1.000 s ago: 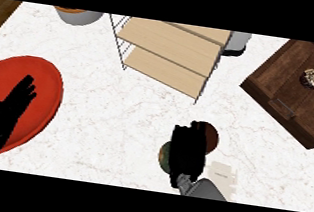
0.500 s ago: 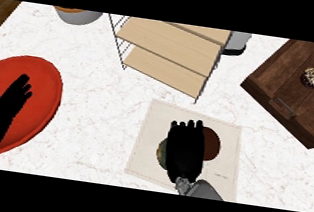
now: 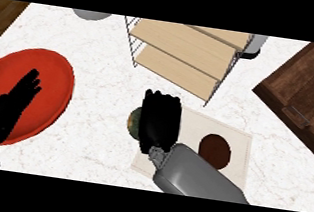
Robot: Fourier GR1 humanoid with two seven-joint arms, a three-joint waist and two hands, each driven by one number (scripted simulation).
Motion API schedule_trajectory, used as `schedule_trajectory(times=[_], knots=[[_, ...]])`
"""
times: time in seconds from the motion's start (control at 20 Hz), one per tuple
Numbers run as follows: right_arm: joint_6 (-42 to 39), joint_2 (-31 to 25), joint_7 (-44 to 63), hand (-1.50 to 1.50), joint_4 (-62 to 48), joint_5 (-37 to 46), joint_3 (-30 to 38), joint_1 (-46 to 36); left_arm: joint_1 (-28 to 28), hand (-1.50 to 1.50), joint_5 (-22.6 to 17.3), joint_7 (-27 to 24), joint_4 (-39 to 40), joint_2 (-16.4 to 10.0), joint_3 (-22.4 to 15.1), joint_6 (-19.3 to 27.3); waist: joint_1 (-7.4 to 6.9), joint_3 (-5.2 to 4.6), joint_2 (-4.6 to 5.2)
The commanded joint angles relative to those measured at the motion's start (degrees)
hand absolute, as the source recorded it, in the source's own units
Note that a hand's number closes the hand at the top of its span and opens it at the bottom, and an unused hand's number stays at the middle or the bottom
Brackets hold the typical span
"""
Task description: Pick the squash from the placemat and place it in the tiered shelf
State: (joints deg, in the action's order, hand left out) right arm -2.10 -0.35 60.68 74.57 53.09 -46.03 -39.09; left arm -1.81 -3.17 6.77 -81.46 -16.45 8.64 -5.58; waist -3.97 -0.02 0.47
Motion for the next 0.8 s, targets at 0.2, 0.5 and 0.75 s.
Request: schedule_trajectory(times=[0.2, 0.5, 0.75], knots=[[6.6, 0.3, 16.2, 1.5, 6.6, -9.0, -1.3, -12.7, 0.8, 0.0, 0.8, 0.3, 0.0, 1.6, -0.4, 1.5, 1.06, -0.02, -0.69], [10.1, 0.3, 19.8, 1.5, 15.1, -11.4, 6.5, -17.8, 1.2, 0.0, -0.5, -0.1, 0.2, 0.0, 1.4, 0.2, 2.11, 0.01, -1.28], [9.9, 0.3, 24.4, 1.5, 17.9, -9.6, 9.3, -24.3, 1.4, 0.0, -1.5, 0.2, 1.2, -1.6, 2.5, -1.5, 2.73, -0.07, -1.37]])
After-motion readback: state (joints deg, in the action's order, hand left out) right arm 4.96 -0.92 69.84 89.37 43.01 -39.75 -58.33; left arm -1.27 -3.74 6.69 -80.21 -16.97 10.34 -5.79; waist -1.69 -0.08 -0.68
